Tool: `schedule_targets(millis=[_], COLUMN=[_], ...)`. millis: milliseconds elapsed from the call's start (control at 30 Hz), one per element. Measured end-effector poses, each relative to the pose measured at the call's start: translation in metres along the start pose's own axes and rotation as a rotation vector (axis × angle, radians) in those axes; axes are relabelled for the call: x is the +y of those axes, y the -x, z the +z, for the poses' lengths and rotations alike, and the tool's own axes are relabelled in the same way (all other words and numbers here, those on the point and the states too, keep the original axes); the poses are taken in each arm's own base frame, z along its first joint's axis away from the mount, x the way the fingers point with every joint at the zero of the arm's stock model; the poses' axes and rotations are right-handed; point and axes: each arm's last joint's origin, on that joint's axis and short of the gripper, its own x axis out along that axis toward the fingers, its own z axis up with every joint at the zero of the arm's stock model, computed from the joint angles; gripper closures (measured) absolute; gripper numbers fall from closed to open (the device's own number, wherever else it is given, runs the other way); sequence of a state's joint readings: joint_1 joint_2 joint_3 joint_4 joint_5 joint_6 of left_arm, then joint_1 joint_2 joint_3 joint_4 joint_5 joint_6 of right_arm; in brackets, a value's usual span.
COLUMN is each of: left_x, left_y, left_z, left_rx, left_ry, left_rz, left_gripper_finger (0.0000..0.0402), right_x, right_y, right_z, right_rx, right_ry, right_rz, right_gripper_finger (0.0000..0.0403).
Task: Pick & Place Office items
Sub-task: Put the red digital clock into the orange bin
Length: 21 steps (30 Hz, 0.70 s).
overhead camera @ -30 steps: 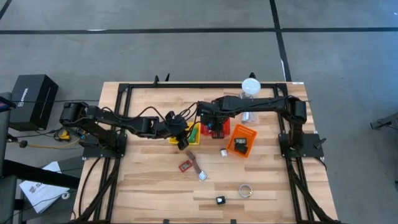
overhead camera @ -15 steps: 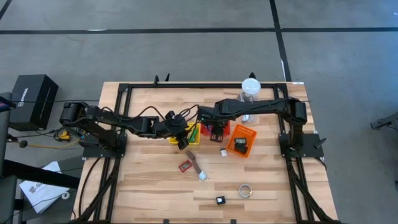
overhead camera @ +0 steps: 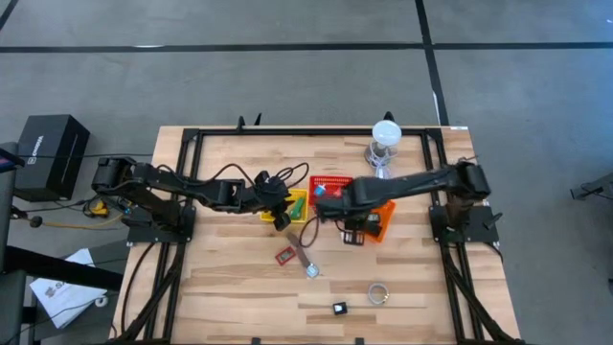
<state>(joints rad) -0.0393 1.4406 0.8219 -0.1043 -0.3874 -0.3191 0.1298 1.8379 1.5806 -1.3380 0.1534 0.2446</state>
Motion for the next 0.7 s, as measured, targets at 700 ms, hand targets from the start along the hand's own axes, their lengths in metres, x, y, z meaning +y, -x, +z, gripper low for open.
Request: schedule_targets(millis=[700], left_x=[0.0], left_y=[0.0], left_z=[0.0], left_rx=[-0.001], left_ry=[0.028], left_rz=[-0.001], left_gripper_finger=[0.0302], right_x=[0.141], right_y=[0.045], right_z=[-0.119], right_rx=[-0.151], right_ry=[-0.022], right_rz=[-0.088], right_gripper_finger=[0.0269])
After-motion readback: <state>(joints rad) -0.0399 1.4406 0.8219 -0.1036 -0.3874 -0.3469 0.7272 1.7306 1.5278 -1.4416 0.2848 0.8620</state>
